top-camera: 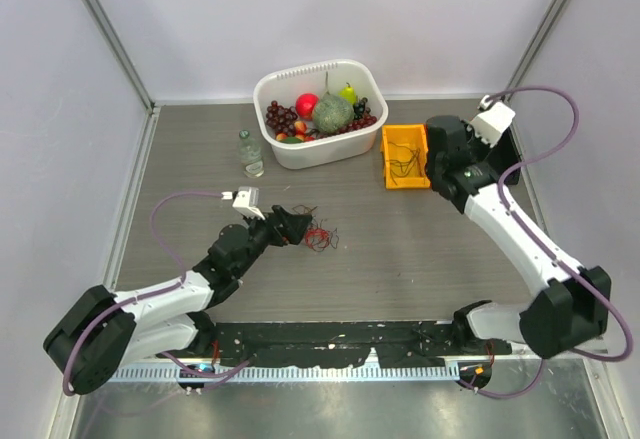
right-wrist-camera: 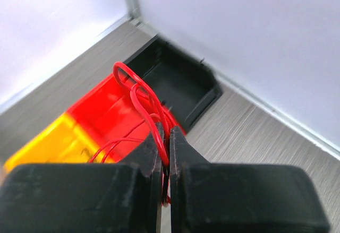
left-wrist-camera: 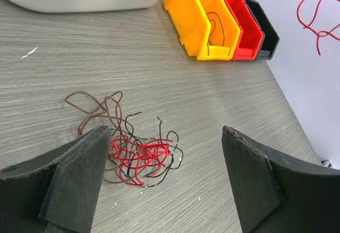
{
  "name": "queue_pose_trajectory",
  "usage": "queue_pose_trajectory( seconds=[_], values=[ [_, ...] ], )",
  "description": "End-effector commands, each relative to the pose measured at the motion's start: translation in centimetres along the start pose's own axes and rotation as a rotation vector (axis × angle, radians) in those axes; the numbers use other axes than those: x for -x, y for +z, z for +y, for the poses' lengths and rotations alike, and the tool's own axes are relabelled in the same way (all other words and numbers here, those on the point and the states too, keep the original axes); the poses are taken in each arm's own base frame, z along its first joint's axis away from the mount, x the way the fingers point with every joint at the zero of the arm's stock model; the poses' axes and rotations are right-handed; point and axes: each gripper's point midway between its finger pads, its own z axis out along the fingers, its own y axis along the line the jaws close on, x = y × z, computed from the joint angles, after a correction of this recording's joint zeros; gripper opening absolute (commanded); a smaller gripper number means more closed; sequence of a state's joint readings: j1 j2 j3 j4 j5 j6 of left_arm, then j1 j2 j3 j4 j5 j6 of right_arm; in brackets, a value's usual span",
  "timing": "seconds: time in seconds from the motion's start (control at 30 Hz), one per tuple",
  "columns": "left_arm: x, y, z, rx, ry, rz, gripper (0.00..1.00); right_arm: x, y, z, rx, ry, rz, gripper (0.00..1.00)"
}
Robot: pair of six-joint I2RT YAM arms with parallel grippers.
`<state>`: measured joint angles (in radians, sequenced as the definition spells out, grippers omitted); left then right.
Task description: Untangle the cables
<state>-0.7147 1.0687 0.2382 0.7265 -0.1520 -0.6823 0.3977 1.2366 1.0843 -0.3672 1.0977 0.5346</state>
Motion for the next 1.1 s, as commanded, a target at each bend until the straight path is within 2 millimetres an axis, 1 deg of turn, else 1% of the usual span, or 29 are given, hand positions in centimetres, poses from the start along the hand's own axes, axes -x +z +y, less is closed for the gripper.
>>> queue_pose_trajectory(
  seconds=[0.0, 0.03, 0.07, 0.1, 0.13, 0.2, 0.23, 0.27, 0.3, 0.33, 0.37, 0.4, 0.43, 0.47, 0.5, 0.53, 0.57, 0.63, 0.67, 0.7, 0.73, 0.77, 0.8, 0.83, 0.87, 0.9, 0.93, 0.97, 1.07],
  values=[
    [1.3, -0.2, 0.0, 0.009, -0.019, -0.059, 0.89, 4.4, 4.2, -2.6, -0.275, 0.114, -0.169, 0.01],
    [1.3, -0.2, 0.1, 0.010, -0.020, -0.060, 0.89, 4.9, 4.8, -2.4, -0.281, 0.132, -0.179, 0.01],
    [1.3, -0.2, 0.1, 0.011, -0.022, -0.061, 0.89, 4.5, 6.2, -2.1, -0.303, 0.124, -0.178, 0.01],
    [1.3, -0.1, 0.1, 0.010, -0.024, -0.062, 0.89, 5.0, 6.8, -1.9, -0.316, 0.141, -0.188, 0.01],
    [1.2, -0.1, 0.1, 0.010, -0.023, -0.060, 0.89, 4.3, 8.1, -1.2, -0.324, 0.128, -0.189, 0.01],
    [1.1, -0.1, 0.1, 0.009, -0.024, -0.057, 0.89, 3.7, 9.6, -0.3, -0.348, 0.101, -0.201, 0.01],
    [1.1, -0.1, 0.1, 0.008, -0.025, -0.058, 0.89, 2.4, 10.5, 0.5, -0.351, 0.066, -0.191, 0.01],
    [1.0, -0.1, 0.2, 0.008, -0.024, -0.055, 0.89, 2.3, 11.1, 1.4, -0.330, 0.045, -0.200, 0.01],
    [1.1, -0.1, 0.1, 0.005, -0.025, -0.058, 0.89, 0.8, 12.0, 2.0, -0.338, -0.012, -0.188, 0.01],
    [1.0, -0.1, 0.1, 0.004, -0.023, -0.058, 0.89, 0.9, 12.6, 2.6, -0.345, -0.021, -0.192, 0.01],
    [1.1, -0.1, 0.1, 0.000, -0.021, -0.061, 0.89, -1.2, 13.6, 3.3, -0.349, -0.070, -0.165, 0.01],
    [1.1, -0.1, 0.0, -0.003, -0.019, -0.063, 0.89, -2.1, 14.0, 3.7, -0.345, -0.100, -0.144, 0.01],
    [1.1, -0.1, 0.0, -0.008, -0.013, -0.064, 0.89, -3.7, 14.8, 4.3, -0.344, -0.134, -0.115, 0.01],
    [1.2, -0.1, 0.0, -0.006, -0.009, -0.067, 0.89, -4.0, 15.3, 5.0, -0.329, -0.130, -0.106, 0.01],
    [1.3, -0.1, 0.0, -0.005, -0.004, -0.069, 0.89, -6.2, 15.7, 5.1, -0.329, -0.171, -0.064, 0.01],
    [1.3, -0.2, -0.1, -0.008, -0.002, -0.070, 0.89, -6.4, 15.9, 5.4, -0.317, -0.170, -0.048, 0.01],
    [1.4, -0.3, 0.0, -0.005, -0.001, -0.074, 0.89, -7.9, 16.1, 5.4, -0.310, -0.185, -0.013, 0.01],
    [1.4, -0.4, 0.1, -0.004, -0.006, -0.077, 0.89, -10.5, 16.6, 7.3, -0.165, -0.198, 0.092, 0.01],
    [1.3, -0.4, 0.2, -0.002, -0.008, -0.077, 0.89, -10.8, 16.7, 7.7, -0.141, -0.192, 0.111, 0.01],
    [1.3, -0.4, 0.2, -0.001, -0.012, -0.078, 0.89, -11.7, 16.8, 8.0, -0.106, -0.195, 0.157, 0.01],
    [1.1, -0.3, 0.2, 0.000, -0.014, -0.075, 0.89, -11.8, 16.8, 8.4, -0.084, -0.190, 0.172, 0.01],
    [1.0, -0.1, 0.3, 0.001, -0.015, -0.070, 0.89, -12.3, 16.9, 8.5, -0.055, -0.185, 0.208, 0.01],
    [0.8, 0.0, 0.2, -0.005, -0.014, -0.060, 0.89, -12.2, 16.9, 8.9, -0.036, -0.170, 0.223, 0.02],
    [0.7, 0.1, 0.1, -0.010, -0.012, -0.052, 0.89, -12.9, 16.9, 9.0, -0.003, -0.150, 0.272, 0.03],
    [0.6, 0.2, 0.0, -0.013, -0.010, -0.048, 0.89, -13.0, 17.1, 9.1, 0.000, -0.110, 0.293, 0.04],
    [0.5, 0.3, -0.1, -0.016, -0.006, -0.042, 0.89, -13.6, 17.2, 8.9, 0.022, -0.096, 0.341, 0.05],
    [0.6, 0.3, -0.2, -0.020, -0.005, -0.043, 0.89, -13.7, 17.6, 8.7, 0.021, -0.053, 0.364, 0.07],
    [0.5, 0.3, -0.2, -0.020, -0.005, -0.042, 0.89, -14.2, 17.6, 8.7, 0.043, -0.039, 0.400, 0.09],
    [0.4, 0.4, -0.2, -0.021, -0.004, -0.039, 0.89, -14.3, 18.0, 8.3, 0.050, -0.014, 0.430, 0.17]
  ],
)
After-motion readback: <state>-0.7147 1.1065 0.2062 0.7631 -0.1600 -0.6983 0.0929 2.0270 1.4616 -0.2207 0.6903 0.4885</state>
